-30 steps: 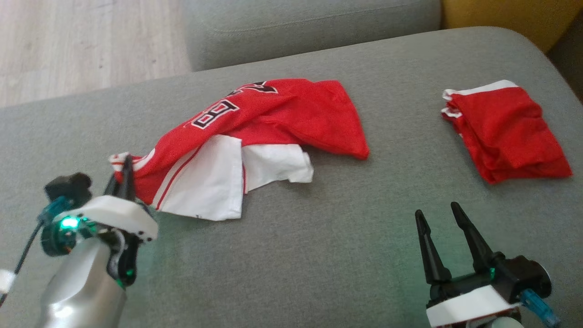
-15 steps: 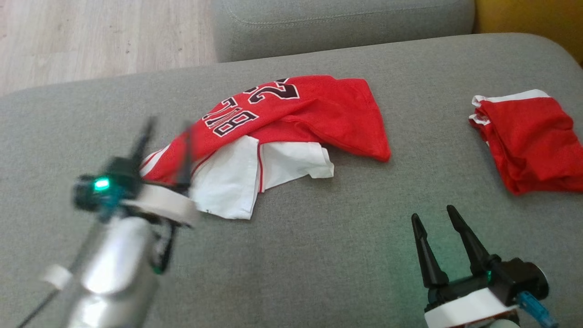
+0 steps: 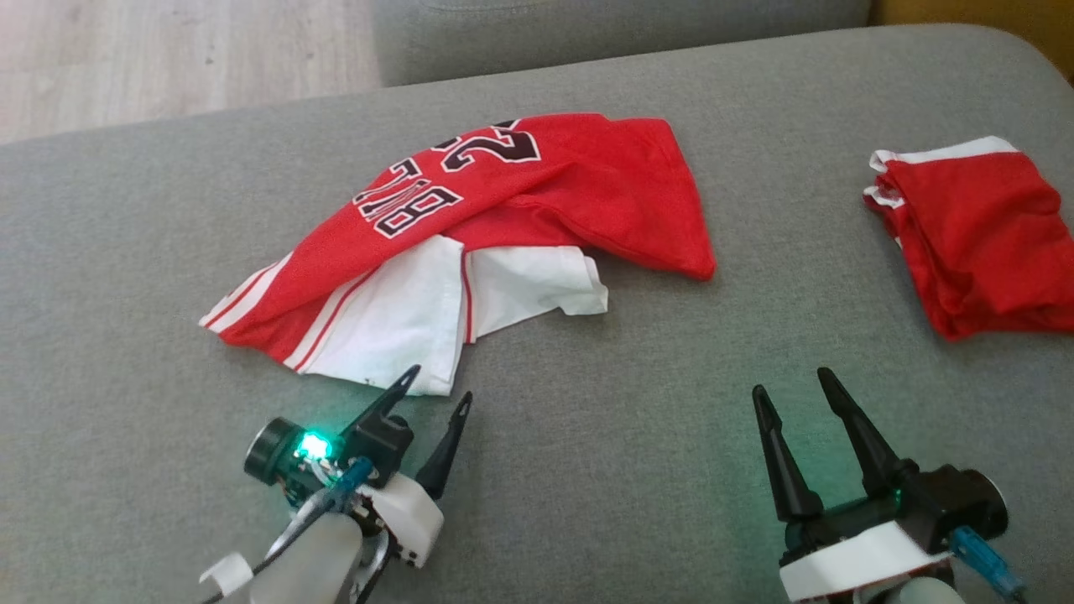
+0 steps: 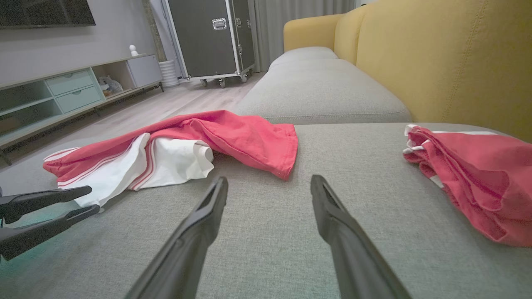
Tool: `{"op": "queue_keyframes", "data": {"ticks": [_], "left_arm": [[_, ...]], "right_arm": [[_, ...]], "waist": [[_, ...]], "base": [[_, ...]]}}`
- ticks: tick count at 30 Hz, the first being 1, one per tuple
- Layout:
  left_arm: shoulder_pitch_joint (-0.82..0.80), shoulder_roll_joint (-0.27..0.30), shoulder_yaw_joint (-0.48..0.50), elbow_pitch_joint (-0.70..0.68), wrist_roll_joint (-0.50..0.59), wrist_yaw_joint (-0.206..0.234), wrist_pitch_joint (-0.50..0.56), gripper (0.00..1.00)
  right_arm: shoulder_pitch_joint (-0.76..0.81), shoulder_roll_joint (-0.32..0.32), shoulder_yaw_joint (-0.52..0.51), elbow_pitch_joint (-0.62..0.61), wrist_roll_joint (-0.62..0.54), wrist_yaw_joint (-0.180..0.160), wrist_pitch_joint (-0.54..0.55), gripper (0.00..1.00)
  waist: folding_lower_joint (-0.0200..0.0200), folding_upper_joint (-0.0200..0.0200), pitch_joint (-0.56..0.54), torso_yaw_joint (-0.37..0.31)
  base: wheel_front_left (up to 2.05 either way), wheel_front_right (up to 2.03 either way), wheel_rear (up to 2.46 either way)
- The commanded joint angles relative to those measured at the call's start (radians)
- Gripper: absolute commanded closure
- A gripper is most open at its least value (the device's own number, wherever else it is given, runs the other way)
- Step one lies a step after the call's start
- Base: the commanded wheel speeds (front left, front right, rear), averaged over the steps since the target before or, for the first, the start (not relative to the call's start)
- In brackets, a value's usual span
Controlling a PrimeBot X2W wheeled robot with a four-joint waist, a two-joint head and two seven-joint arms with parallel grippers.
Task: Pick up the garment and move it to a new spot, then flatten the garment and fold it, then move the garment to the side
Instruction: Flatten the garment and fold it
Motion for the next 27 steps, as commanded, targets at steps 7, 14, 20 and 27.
{"op": "queue_keyframes", "data": {"ticks": [7,14,20,27], "left_arm": [[-0.113,-0.002,0.023,0.126,-0.003,-0.018,-0.005,0.0],[-0.14,-0.025,0.018,0.242,-0.029,-0.039,0.035,1.0],[-0.15,-0.019,0.017,0.21,-0.034,-0.04,0.013,1.0],[-0.161,0.071,0.035,0.003,-0.006,0.014,-0.004,1.0]], "right_arm": [[-0.05,-0.019,0.021,-0.027,-0.005,-0.001,-0.004,0.0],[-0.054,-0.015,0.016,-0.026,-0.008,-0.001,-0.004,0.0],[-0.044,-0.005,0.004,-0.018,-0.006,-0.001,-0.004,0.0],[-0.088,-0.019,-0.009,0.097,-0.002,-0.001,-0.004,0.0]], "waist": [[0.0,0.0,0.024,-0.027],[0.0,0.0,0.026,-0.031],[0.0,0.0,0.013,-0.004],[0.0,0.0,0.0,0.074]], "base": [[0.0,0.0,0.0],[0.0,0.0,0.0],[0.0,0.0,0.0],[0.0,0.0,0.0]]}}
